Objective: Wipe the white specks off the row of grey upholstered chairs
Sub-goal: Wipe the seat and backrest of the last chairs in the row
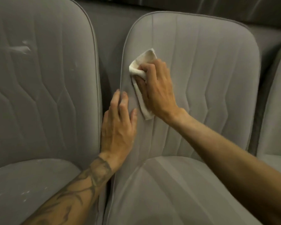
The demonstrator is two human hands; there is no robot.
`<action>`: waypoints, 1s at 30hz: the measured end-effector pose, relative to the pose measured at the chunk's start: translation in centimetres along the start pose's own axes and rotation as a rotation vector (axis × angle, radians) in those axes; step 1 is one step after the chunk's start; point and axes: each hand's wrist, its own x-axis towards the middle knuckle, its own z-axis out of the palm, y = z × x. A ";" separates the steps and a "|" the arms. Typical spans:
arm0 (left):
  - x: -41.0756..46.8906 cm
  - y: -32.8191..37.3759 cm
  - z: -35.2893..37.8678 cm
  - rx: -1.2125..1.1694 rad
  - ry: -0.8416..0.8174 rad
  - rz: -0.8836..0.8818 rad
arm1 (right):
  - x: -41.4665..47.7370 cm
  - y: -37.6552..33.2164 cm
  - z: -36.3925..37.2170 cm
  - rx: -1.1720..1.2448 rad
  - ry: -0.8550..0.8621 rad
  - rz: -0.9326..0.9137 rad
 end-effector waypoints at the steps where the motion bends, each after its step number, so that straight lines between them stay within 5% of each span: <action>1: 0.1 -0.2 -0.5 0.029 -0.018 0.032 | 1.4 0.6 -0.1 -0.040 0.020 -0.018; 7: 1.0 -1.8 -2.2 0.165 -0.050 0.213 | 5.0 0.5 1.3 -0.041 0.224 0.172; 10: 2.7 -4.5 -3.2 0.236 0.039 0.335 | -1.6 -2.1 1.9 0.044 0.127 0.180; 14: 4.1 -6.5 -3.7 0.183 0.050 0.206 | -4.5 -1.3 0.5 0.017 -0.055 0.027; 20: 4.0 -6.6 -2.4 0.090 0.090 0.201 | 1.4 0.9 1.7 -0.016 0.199 0.210; 25: 3.9 -6.7 -2.2 0.050 0.121 0.218 | -9.0 -4.1 3.2 0.089 0.071 0.082; 30: 3.9 -6.5 -2.4 0.020 0.102 0.209 | -2.0 -0.2 2.9 -0.057 0.235 0.175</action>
